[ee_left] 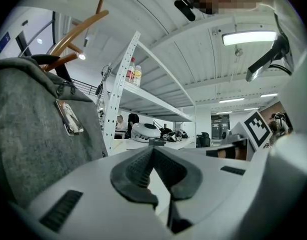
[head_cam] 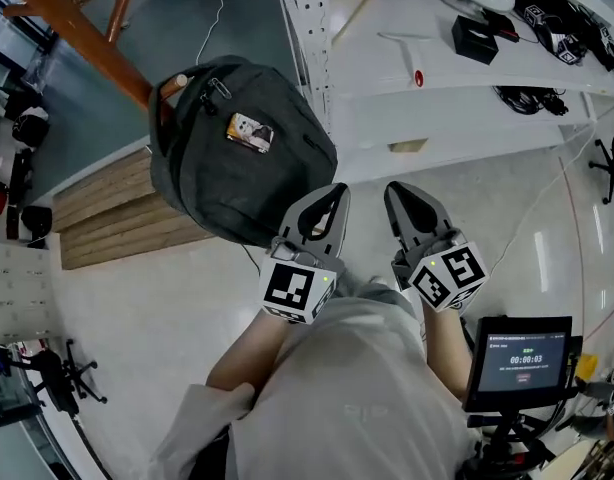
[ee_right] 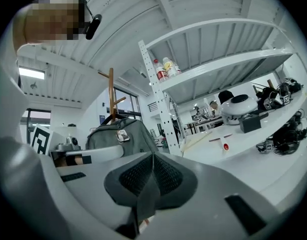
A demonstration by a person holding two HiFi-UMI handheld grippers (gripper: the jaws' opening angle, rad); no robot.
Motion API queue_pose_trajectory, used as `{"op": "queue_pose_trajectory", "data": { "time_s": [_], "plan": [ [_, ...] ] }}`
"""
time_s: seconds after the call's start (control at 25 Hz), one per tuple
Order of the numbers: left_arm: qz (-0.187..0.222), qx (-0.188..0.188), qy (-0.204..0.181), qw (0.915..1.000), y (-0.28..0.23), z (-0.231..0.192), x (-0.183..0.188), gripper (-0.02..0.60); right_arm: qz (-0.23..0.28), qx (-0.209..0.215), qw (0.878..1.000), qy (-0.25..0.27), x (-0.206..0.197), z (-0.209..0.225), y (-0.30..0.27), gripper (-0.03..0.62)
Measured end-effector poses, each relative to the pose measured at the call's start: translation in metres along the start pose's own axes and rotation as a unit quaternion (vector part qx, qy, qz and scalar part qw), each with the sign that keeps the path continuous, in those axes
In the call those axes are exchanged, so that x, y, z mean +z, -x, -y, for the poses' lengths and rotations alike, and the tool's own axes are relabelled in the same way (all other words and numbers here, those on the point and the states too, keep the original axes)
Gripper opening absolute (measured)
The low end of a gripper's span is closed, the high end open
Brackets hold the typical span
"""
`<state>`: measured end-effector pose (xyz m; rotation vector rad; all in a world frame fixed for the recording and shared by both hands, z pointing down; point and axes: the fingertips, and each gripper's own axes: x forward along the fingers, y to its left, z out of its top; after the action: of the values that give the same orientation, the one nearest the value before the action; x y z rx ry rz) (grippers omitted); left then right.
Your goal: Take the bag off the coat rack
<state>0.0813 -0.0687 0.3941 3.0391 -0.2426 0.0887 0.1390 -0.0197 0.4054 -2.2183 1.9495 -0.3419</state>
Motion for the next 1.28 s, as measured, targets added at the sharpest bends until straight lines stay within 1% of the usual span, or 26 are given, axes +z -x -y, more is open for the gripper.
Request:
{"op": "queue_pose_trajectory", "data": {
  "time_s": [0.24, 0.44, 0.68, 0.8, 0.96, 1.12, 1.28],
  "plan": [
    [-0.004, 0.044, 0.004, 0.999, -0.019, -0.02, -0.003, 0.006, -0.016, 0.041, 0.999, 0.004, 0.003, 0.016, -0.03, 0.011],
    [0.0, 0.061, 0.003, 0.9981, -0.034, -0.031, -0.008, 0.006, -0.022, 0.064, 0.998, 0.002, -0.003, 0.027, -0.05, 0.011],
    [-0.001, 0.081, 0.009, 0.9967, -0.036, -0.044, -0.007, 0.006, -0.028, 0.089, 0.996, 0.006, 0.0, 0.024, -0.068, 0.011],
    [0.009, 0.1, 0.013, 0.9948, -0.029, -0.053, 0.005, 0.006, -0.025, 0.108, 0.994, 0.018, 0.008, 0.02, -0.08, 0.011],
    [0.024, 0.132, 0.012, 0.9909, -0.013, -0.068, 0.029, 0.008, -0.011, 0.139, 0.989, 0.045, 0.034, 0.006, -0.1, 0.011],
    [0.047, 0.167, 0.028, 0.9845, 0.002, -0.092, 0.056, 0.008, 0.005, 0.184, 0.98, 0.075, 0.058, -0.009, -0.135, 0.012],
    [0.064, 0.197, 0.02, 0.9781, 0.028, -0.103, 0.096, 0.008, 0.021, 0.231, 0.968, 0.099, 0.09, -0.044, -0.158, 0.012]
  ]
}}
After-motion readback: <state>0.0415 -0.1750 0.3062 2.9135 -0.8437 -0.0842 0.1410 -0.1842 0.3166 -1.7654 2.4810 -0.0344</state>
